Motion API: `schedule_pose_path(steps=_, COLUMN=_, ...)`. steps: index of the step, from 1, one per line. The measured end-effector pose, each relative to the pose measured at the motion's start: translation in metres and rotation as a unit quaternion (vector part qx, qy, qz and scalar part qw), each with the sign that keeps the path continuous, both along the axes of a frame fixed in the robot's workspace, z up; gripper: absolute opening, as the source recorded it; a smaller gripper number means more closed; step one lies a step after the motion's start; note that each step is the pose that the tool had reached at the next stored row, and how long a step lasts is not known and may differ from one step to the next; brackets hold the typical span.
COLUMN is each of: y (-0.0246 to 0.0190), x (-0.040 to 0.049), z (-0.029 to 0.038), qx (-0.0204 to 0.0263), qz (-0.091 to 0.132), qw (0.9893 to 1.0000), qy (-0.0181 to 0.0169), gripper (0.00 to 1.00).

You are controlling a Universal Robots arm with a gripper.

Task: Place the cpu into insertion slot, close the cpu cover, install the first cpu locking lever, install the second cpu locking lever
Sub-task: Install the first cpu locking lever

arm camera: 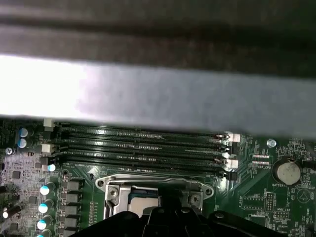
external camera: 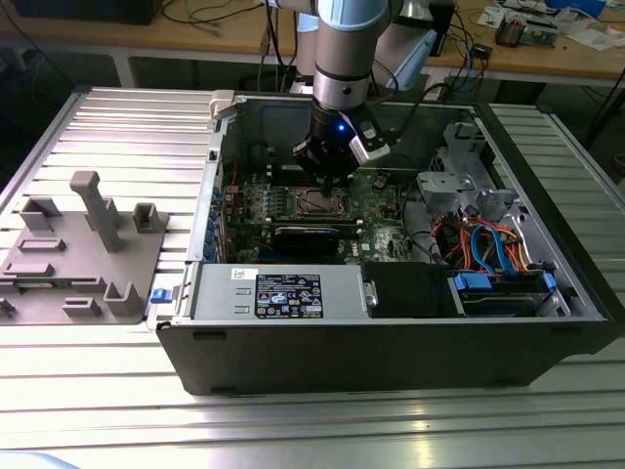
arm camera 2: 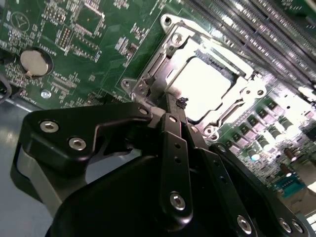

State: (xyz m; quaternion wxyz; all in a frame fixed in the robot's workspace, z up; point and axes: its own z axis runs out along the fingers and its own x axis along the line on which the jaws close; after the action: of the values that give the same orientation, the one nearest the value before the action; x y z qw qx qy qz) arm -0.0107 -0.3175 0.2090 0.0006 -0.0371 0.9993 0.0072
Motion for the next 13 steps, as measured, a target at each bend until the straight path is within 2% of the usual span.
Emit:
schedule_pose_path(steps=4, y=-0.0032, x=0.0000, z=0.0000, qx=-0.0007, qz=0.000, qw=1.0000, qy=0.0000, gripper=0.11)
schedule_pose_path(steps=13, y=-0.0037, x=0.0000, z=0.0029, qx=-0.0012, qz=0.000, qw=1.0000, qy=0.0000, gripper=0.11)
